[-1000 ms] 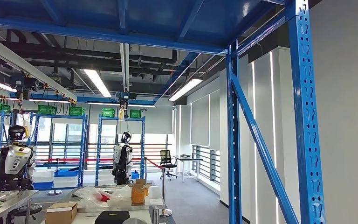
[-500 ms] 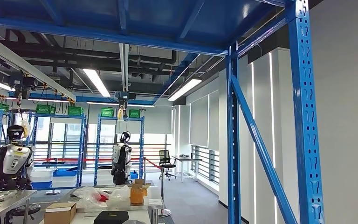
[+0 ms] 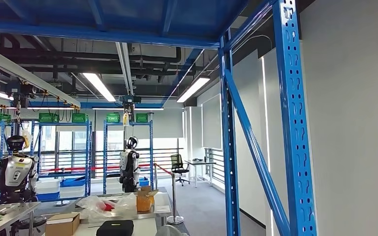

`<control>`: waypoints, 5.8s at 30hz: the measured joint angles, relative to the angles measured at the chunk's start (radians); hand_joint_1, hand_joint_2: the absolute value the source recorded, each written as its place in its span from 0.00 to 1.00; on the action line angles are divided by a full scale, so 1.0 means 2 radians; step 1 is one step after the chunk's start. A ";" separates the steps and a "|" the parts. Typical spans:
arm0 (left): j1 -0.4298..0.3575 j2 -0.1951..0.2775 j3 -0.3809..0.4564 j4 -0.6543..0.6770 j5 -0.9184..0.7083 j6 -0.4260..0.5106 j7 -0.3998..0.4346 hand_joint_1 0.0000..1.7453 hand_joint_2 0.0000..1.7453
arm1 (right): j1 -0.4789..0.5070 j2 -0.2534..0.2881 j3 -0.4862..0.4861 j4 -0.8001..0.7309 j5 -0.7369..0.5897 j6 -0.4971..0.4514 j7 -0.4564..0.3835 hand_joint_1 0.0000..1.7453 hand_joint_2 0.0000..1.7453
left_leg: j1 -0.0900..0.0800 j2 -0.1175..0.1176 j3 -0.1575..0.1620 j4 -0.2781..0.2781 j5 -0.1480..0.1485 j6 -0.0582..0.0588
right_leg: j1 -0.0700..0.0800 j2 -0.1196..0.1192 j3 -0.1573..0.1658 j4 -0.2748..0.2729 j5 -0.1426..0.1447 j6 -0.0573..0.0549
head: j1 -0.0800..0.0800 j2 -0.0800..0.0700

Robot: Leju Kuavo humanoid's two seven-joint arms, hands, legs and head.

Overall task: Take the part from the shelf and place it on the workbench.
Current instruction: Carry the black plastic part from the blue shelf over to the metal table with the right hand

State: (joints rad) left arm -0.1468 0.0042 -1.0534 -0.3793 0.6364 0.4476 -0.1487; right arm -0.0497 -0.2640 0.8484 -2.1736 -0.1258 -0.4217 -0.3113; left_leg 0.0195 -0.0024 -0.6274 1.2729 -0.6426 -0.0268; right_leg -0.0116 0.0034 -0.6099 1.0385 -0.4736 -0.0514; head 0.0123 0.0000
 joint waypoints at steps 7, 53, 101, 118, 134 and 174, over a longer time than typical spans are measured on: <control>-0.003 0.002 0.000 0.002 0.003 -0.001 -0.001 0.00 1.00 | 0.000 0.000 0.000 -0.001 0.001 -0.003 0.001 1.00 1.00 | -0.020 0.002 0.072 -0.139 0.054 0.033 | 0.004 -0.001 -0.005 -0.003 0.014 0.009 | -0.002 0.000; 0.001 0.001 -0.001 0.004 0.025 0.001 -0.004 0.00 1.00 | 0.013 -0.010 0.000 -0.002 -0.002 -0.045 0.001 1.00 1.00 | -0.013 0.004 0.020 -0.128 0.096 0.007 | -0.006 0.001 0.045 -0.004 -0.036 0.019 | -0.005 0.000; -0.001 0.005 -0.002 0.004 0.045 0.013 -0.003 0.00 1.00 | 0.017 -0.009 -0.005 -0.001 -0.040 -0.063 -0.003 1.00 1.00 | -0.015 0.003 0.076 -0.158 0.066 0.020 | -0.006 -0.001 0.003 0.000 -0.004 0.024 | -0.001 0.000; 0.005 0.007 -0.003 0.002 0.061 0.023 -0.008 0.00 1.00 | 0.016 -0.009 -0.009 -0.001 -0.058 -0.063 -0.009 1.00 1.00 | -0.014 0.002 0.008 -0.107 0.069 0.000 | -0.006 -0.002 0.046 -0.016 -0.029 0.003 | -0.004 0.000; 0.020 0.031 -0.004 -0.006 0.089 0.056 -0.013 0.00 1.00 | 0.023 -0.005 -0.020 0.016 -0.099 -0.042 -0.041 1.00 1.00 | -0.011 0.004 0.070 -0.159 0.073 0.022 | -0.006 -0.001 -0.004 0.025 -0.033 0.025 | -0.002 0.000; 0.032 0.014 -0.013 -0.012 0.152 0.040 -0.063 0.00 1.00 | 0.037 -0.009 -0.038 0.024 -0.113 -0.091 -0.036 1.00 1.00 | -0.015 0.004 0.027 -0.136 0.092 0.017 | -0.002 -0.001 0.065 -0.012 -0.041 0.019 | -0.006 0.000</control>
State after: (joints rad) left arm -0.0822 0.0313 -1.0803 -0.4024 0.9407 0.5281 -0.2750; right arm 0.0244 -0.2813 0.7733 -2.1263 -0.3511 -0.6027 -0.3836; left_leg -0.0101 0.0064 -0.5740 1.0013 -0.4587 0.0065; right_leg -0.0161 0.0007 -0.4798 1.0139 -0.5554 -0.0137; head -0.0004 0.0000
